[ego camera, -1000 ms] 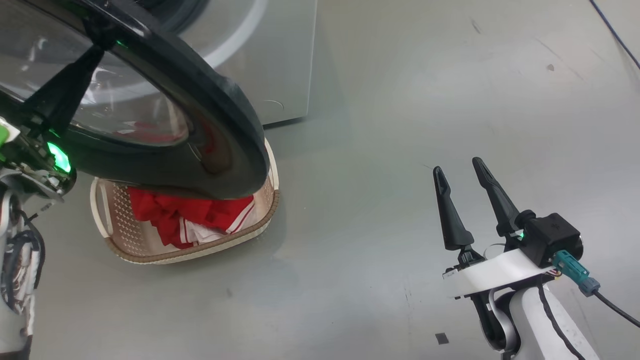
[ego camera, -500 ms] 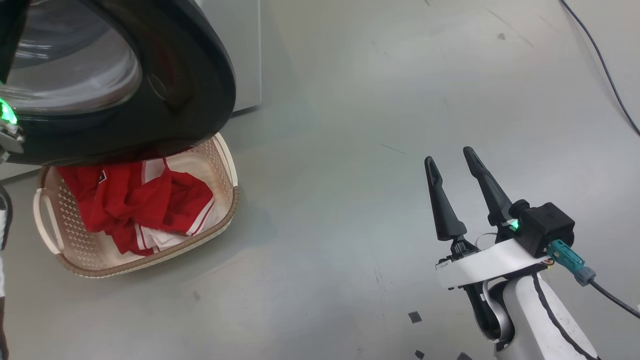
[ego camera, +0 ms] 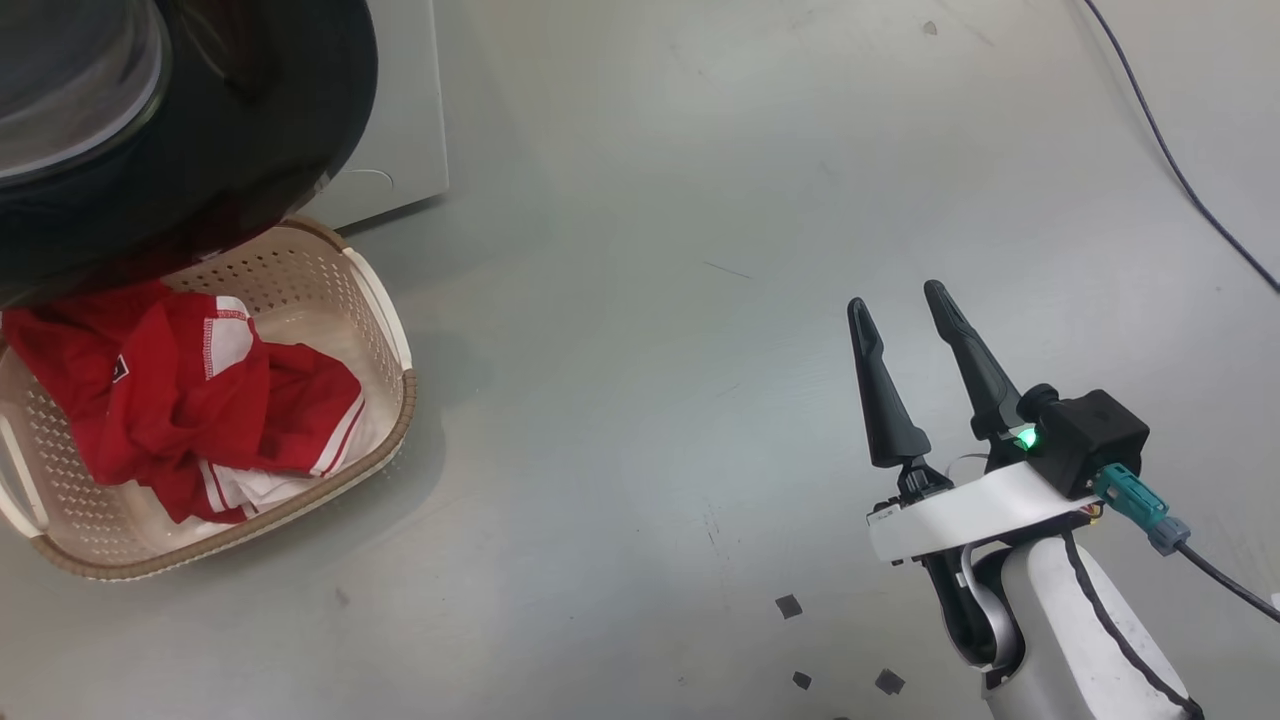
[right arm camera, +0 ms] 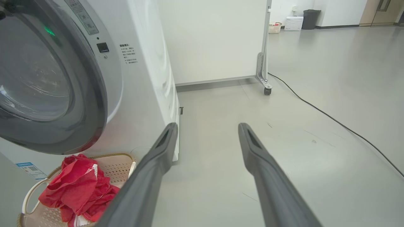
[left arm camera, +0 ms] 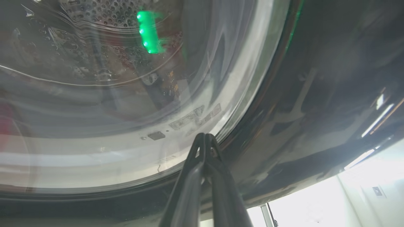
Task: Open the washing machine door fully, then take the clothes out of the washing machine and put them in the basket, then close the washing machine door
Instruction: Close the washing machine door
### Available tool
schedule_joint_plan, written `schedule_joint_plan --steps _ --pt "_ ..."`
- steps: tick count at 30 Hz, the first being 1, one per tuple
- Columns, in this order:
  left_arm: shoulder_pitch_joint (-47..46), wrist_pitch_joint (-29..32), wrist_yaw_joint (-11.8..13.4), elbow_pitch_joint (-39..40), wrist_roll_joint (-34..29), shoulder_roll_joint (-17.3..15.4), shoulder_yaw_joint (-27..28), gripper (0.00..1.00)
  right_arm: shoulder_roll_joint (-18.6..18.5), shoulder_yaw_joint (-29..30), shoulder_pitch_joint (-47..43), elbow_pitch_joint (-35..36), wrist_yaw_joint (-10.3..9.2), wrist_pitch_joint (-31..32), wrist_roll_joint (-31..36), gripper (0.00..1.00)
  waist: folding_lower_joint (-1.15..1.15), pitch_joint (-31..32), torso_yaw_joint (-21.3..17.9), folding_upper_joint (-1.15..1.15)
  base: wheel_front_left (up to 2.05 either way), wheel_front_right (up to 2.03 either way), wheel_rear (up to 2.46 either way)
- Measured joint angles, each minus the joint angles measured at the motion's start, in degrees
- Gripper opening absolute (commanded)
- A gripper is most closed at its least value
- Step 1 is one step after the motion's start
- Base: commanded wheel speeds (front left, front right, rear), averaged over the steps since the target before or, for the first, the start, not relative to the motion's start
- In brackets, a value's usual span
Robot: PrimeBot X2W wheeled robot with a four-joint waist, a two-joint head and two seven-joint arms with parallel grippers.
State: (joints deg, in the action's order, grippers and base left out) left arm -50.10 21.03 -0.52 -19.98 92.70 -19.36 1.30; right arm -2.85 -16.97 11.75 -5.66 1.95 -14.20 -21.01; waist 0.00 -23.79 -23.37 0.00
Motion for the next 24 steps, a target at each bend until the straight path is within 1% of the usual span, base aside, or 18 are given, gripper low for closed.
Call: schedule_joint_plan --steps 5,8,10,15,17,24 --pt "-0.8 -0.5 -0.1 -1.7 -1.0 0.4 -0.8 0.00 0.1 0.5 0.4 -0.3 -0.11 -0.1 -0.1 1.00 0.00 -0.1 -0.1 0.00 0.00 0.00 0.00" --pt "-0.9 -0.4 -0.8 -2.9 -1.0 1.5 -1.5 0.00 0.1 1.3 0.4 -0.2 -0.16 -0.1 -0.2 1.00 0.00 -0.1 0.5 0.00 0.00 0.00 0.00" --pt "-0.9 -0.4 -1.2 -3.7 -1.0 1.9 -1.8 0.00 0.1 1.6 0.5 -0.1 -0.55 -0.1 -0.2 1.00 0.00 0.0 1.0 0.00 0.00 0.00 0.00" --pt "-0.8 -0.1 -2.9 -4.6 0.0 2.6 -1.1 0.00 0.1 2.1 0.7 0.1 -0.57 -0.1 -0.1 1.00 0.00 0.2 2.5 0.00 0.00 0.00 0.00" --pt "-0.5 0.1 -3.4 -5.1 1.7 2.9 -0.6 0.00 0.1 2.3 0.7 0.1 -0.57 -0.1 -0.1 1.00 0.00 0.4 3.2 0.00 0.00 0.00 0.00" --pt "4.1 0.1 -5.0 -5.8 3.3 3.9 1.2 0.00 0.1 2.5 0.7 -0.2 -0.57 -0.1 0.5 1.00 0.00 1.4 5.3 0.00 0.00 0.00 0.00"
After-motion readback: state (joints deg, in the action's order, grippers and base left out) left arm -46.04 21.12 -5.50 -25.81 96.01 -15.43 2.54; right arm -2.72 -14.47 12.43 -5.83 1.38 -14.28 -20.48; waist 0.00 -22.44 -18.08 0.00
